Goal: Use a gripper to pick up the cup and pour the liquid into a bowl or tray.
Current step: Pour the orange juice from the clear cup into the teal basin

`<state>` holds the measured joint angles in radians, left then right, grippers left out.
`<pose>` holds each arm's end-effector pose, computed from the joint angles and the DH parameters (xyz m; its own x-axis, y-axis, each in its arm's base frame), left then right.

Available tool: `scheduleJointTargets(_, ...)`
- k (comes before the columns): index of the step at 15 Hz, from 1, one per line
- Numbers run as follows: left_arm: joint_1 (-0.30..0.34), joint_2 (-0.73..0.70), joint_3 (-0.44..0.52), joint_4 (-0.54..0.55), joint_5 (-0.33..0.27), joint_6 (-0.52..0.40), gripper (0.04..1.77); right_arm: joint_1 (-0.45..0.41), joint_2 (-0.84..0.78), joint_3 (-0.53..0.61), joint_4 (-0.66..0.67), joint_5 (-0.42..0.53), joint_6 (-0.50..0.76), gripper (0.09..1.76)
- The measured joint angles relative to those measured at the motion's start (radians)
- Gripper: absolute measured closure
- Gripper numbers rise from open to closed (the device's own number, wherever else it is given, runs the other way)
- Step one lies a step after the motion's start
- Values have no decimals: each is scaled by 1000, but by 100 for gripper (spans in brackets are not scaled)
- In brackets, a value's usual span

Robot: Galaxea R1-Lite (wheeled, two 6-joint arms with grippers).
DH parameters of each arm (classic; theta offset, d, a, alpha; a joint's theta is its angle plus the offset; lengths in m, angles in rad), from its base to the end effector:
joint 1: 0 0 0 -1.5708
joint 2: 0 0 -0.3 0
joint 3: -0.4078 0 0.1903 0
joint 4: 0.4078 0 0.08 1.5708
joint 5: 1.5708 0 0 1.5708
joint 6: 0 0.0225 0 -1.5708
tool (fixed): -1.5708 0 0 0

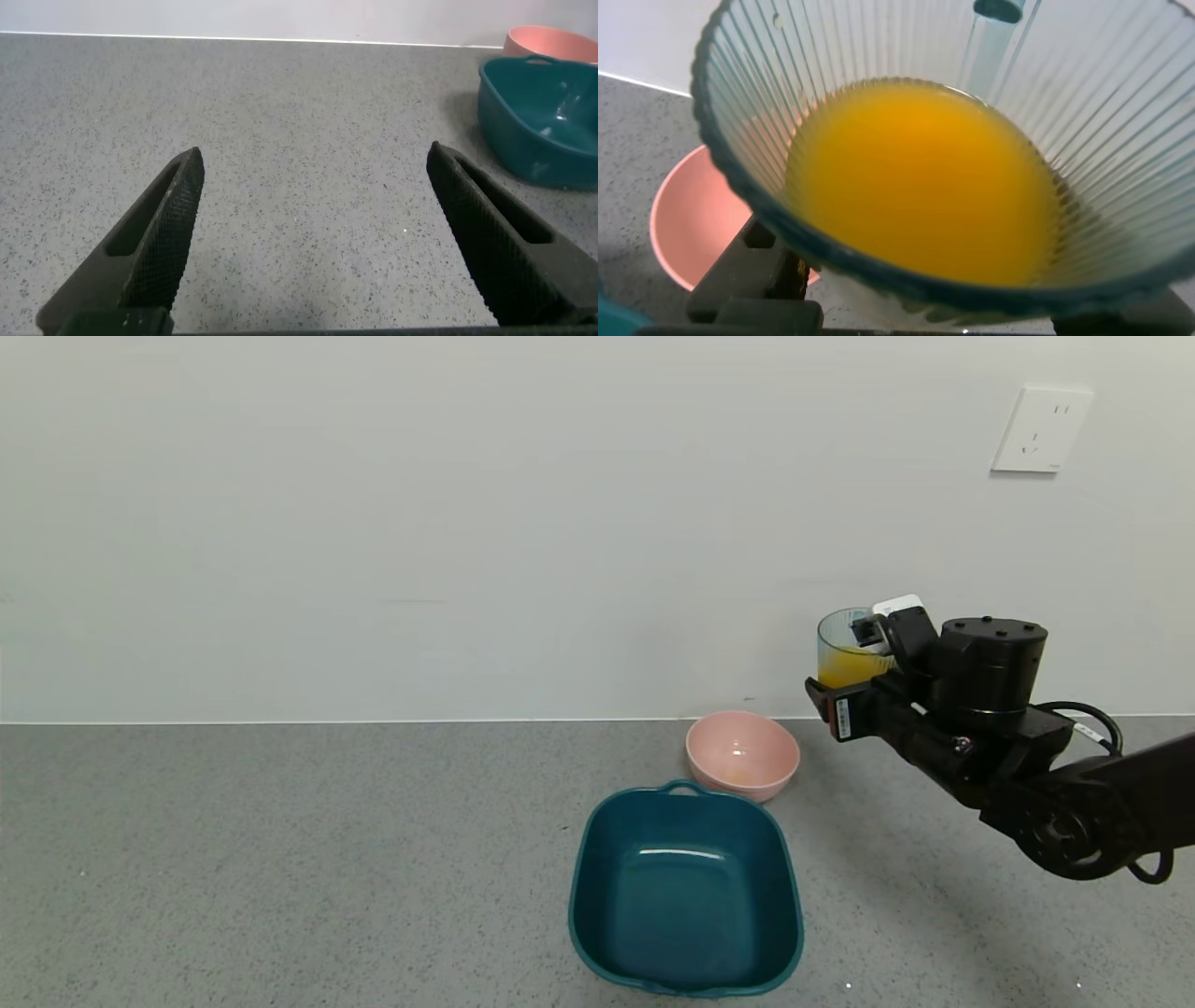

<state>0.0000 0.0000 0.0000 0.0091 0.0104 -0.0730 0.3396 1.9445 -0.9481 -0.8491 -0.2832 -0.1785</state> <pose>-0.0228 0.0002 0.0745 0.9999 0.0104 -0.0091 -0.0110 0.9973 -0.0728 0.3494 0.1168 0.1587 0.9886 0.0529 -0.1409 -0.0829 0.9729 -0.2160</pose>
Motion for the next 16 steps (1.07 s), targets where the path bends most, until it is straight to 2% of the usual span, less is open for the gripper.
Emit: scheduleJointTargets(16,0,0,0,0,0,0,9,165,14,19,21,-5,-75,48)
